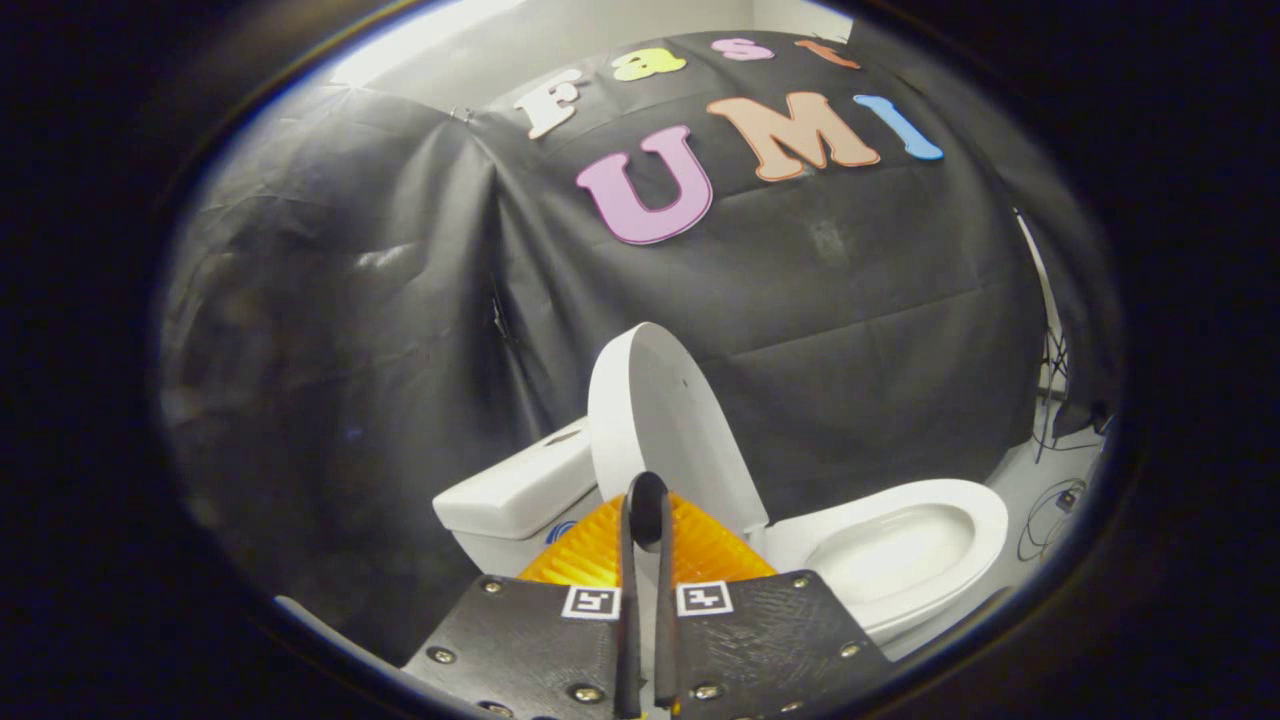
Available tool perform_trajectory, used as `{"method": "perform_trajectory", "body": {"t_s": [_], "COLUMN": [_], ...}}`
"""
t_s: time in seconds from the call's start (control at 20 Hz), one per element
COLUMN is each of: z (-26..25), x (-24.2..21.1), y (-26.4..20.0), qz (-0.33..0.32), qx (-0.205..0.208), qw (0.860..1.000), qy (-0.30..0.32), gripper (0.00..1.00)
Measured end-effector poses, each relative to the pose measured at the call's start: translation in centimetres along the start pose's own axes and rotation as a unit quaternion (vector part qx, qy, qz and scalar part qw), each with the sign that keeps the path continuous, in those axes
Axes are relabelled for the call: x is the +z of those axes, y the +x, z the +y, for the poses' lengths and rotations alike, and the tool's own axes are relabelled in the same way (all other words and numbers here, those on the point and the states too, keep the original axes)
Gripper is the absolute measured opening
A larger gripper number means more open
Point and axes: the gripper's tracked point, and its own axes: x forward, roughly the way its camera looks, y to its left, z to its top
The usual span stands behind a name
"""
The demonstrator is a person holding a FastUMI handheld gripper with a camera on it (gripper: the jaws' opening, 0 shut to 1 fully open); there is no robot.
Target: Open the toilet lid.
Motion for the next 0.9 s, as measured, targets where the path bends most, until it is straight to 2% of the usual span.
{"method": "perform_trajectory", "body": {"t_s": [0.9], "z": [2.2], "x": [-1.4], "y": [0.4], "qz": [0.004], "qx": [0.029], "qw": [0.998], "qy": [-0.047], "gripper": [0.09]}}
